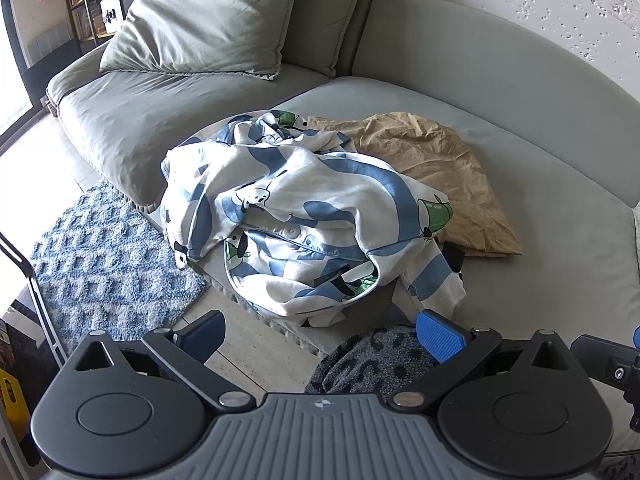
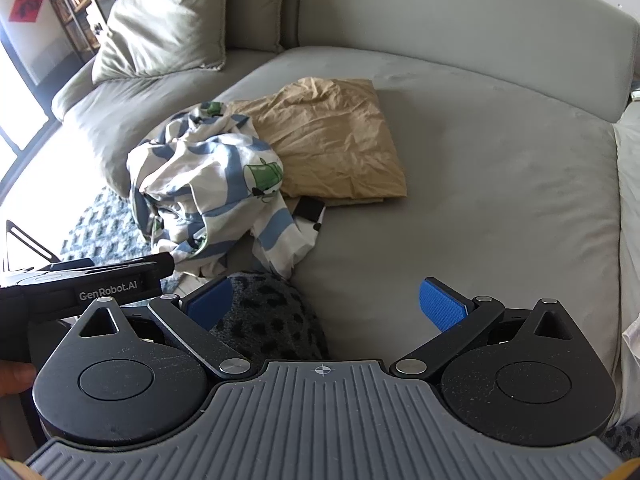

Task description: Fold clothes

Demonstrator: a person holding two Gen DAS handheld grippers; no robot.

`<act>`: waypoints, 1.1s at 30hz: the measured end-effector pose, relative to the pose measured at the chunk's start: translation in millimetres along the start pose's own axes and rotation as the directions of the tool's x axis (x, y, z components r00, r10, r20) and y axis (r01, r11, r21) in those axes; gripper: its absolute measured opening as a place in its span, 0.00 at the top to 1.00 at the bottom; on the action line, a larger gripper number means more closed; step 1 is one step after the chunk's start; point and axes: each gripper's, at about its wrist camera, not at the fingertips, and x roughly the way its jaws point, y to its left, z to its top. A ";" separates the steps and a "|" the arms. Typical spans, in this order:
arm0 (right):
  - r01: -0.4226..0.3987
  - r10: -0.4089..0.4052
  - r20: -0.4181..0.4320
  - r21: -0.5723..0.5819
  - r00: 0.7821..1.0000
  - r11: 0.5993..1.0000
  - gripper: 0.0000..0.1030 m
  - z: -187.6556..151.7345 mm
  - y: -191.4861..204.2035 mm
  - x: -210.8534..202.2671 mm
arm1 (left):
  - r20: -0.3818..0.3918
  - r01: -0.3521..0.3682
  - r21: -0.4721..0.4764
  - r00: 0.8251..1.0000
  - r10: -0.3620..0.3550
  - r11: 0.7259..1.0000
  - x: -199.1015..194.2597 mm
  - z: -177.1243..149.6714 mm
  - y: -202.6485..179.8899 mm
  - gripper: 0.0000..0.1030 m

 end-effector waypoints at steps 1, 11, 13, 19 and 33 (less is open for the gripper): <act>0.002 -0.002 0.006 0.007 1.000 1.000 0.01 1.2 -2.4 0.8 | 0.000 0.003 -0.001 1.000 -0.003 1.000 0.1 0.2 0.3 0.01; -0.015 0.006 0.060 0.144 0.998 0.989 0.09 18.7 -42.1 24.5 | 0.058 0.020 -0.040 0.998 -0.018 0.999 6.9 2.5 11.3 0.02; -0.086 0.087 0.007 0.231 0.996 0.969 0.51 25.1 -59.8 48.4 | 0.064 0.020 -0.038 0.998 -0.018 0.999 11.1 3.5 13.2 0.03; -0.260 0.342 -0.025 0.599 0.939 0.757 0.51 25.4 -93.1 141.3 | 0.038 0.021 -0.079 0.999 -0.018 0.997 26.4 7.6 21.8 0.03; -0.224 0.181 0.134 0.493 0.974 0.841 0.93 108.2 -34.3 202.4 | 0.077 0.038 0.023 0.996 -0.040 0.999 40.4 19.8 6.1 0.03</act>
